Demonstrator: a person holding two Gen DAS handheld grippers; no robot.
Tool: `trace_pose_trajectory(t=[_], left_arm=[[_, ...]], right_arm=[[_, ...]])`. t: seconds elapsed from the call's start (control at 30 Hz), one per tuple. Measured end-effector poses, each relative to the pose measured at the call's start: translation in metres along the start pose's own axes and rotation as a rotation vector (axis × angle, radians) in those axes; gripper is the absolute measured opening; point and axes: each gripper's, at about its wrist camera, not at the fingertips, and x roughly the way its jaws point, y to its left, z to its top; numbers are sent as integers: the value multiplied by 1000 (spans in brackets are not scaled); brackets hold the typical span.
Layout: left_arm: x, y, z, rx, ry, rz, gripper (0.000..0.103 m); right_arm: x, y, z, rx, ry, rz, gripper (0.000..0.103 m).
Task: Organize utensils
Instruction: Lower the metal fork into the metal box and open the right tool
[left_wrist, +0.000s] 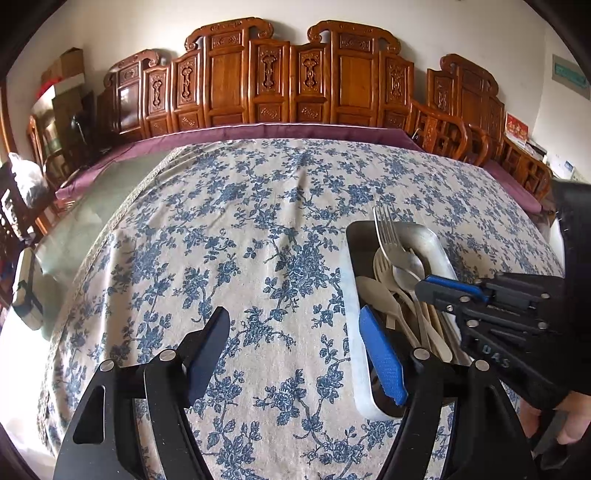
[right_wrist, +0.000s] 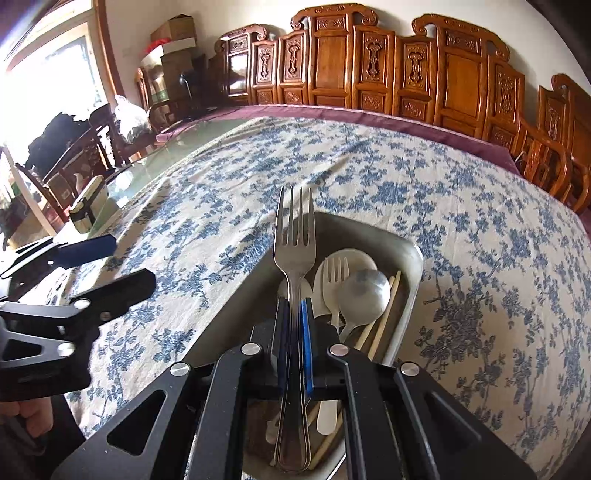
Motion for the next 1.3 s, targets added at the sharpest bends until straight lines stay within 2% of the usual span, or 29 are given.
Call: trace_pose_trajectory(t=[0.3, 0.6, 0.7, 0.9, 1.3], left_arm=[[6, 2, -2, -3, 16, 1, 69], [10, 0, -4, -5, 26, -5, 69], [10, 0, -4, -5, 27, -5, 69], [10, -8, -6, 6, 29, -12, 69], [-9, -42, -10, 44, 10, -28, 69]], right_arm=[[31, -4, -10, 28, 71, -4, 8], [33, -11, -6, 64, 59, 35, 10], [26, -13, -4, 75, 32, 59, 11], [11, -14, -4, 62, 6, 50, 11], [-55, -37, -30, 88, -66, 6, 11]])
